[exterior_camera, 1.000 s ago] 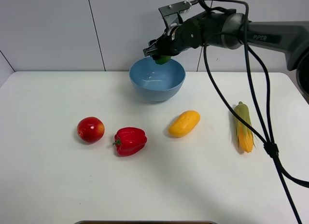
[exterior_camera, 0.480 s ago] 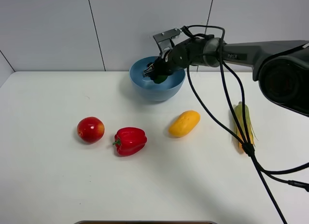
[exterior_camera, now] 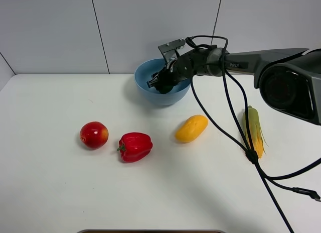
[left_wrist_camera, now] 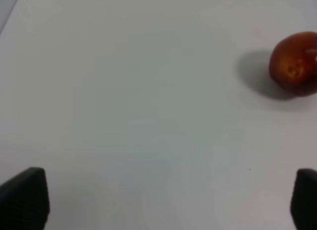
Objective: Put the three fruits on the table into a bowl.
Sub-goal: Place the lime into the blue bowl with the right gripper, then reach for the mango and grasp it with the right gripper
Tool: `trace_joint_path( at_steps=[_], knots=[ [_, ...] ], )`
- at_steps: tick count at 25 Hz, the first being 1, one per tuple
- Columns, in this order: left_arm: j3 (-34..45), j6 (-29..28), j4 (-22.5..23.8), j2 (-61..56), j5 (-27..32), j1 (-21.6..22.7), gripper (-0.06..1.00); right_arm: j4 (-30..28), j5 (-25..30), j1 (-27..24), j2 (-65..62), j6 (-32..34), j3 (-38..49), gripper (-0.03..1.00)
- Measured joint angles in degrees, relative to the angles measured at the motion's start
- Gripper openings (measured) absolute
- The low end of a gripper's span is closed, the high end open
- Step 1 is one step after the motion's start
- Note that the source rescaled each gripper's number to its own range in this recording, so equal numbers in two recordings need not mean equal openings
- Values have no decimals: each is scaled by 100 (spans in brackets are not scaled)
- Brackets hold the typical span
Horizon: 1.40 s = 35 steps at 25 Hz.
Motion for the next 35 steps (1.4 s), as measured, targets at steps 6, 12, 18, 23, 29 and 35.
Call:
trace_joint_path(
  at_steps=[6,12,18,23,29,35],
  knots=[
    [0,0,0,0,0,0,100,12,-22,0,0,0,0,25],
    [0,0,0,0,0,0,100,12,-22,0,0,0,0,25],
    [0,5,0,0,0,0,100,13,-25,0,0,0,0,33],
    [0,5,0,0,0,0,100,39,-132,0,0,0,-1,82],
    [0,5,0,0,0,0,100,45,-138,0,0,0,-1,96],
    [0,5,0,0,0,0,100,44,-133,0,0,0,-1,97]
  ],
)
